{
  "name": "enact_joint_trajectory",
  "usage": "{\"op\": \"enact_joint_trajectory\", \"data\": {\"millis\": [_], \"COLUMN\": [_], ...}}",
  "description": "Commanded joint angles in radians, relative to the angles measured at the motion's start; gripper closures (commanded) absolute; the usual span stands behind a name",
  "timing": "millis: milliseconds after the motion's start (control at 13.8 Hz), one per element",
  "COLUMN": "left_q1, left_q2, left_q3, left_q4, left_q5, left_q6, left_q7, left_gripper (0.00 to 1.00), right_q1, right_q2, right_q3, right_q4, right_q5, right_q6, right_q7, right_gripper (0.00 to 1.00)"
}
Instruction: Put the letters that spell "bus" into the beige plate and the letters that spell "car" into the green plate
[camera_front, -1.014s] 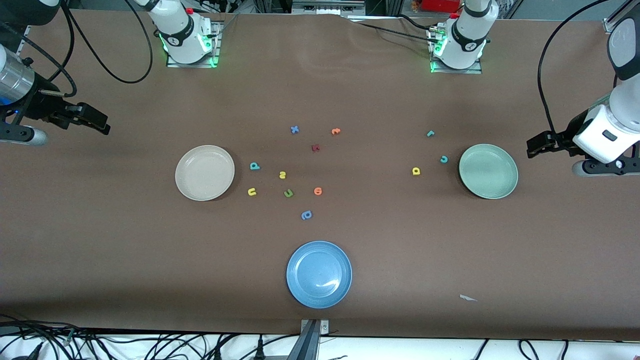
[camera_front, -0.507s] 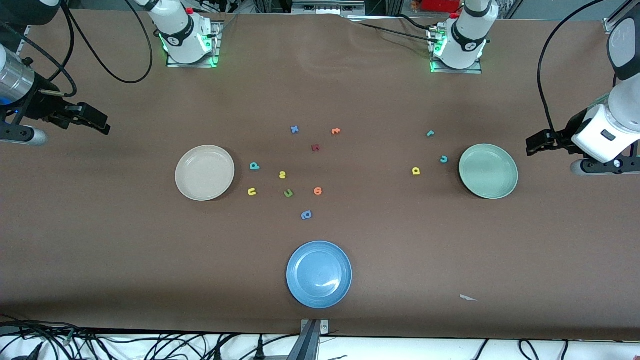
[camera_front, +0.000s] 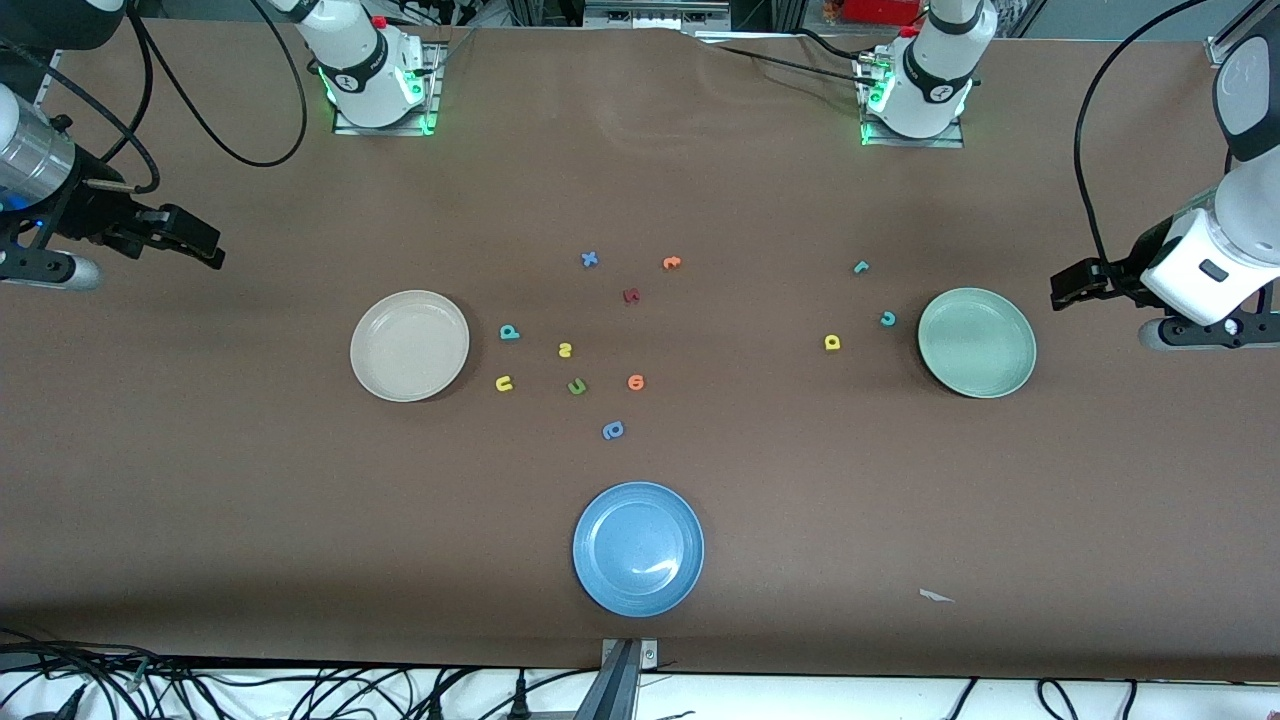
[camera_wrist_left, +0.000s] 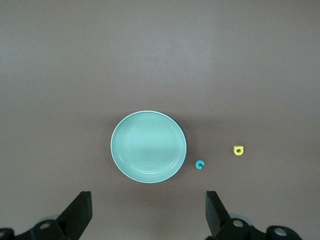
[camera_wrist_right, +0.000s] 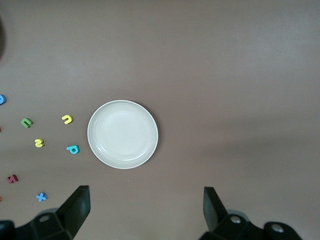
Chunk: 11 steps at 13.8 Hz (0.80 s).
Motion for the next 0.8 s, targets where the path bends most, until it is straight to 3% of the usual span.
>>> {"op": "enact_joint_trajectory", "data": {"millis": [0, 725], "left_q1": [-0.010, -0.011], "left_q2": [0.017, 0.020], "left_q3": [0.002, 0.002], "left_q4": [0.025, 0.022], "left_q5": [0.029, 0.027], "left_q6": [-0.022, -0.023], "left_q7": [0.009, -0.002], "left_gripper": [0.00, 0.00], "right_q1": [-0.001, -0.001], "right_q2": [-0.011, -0.011], "right_q3": [0.003, 0.003], "right_q4": [-0.008, -0.009], "right_q5": [0.006, 0.006], "right_q6": [0.005, 0.006], "right_q7": [-0.006, -0.006], "right_gripper": [0.00, 0.00]}}
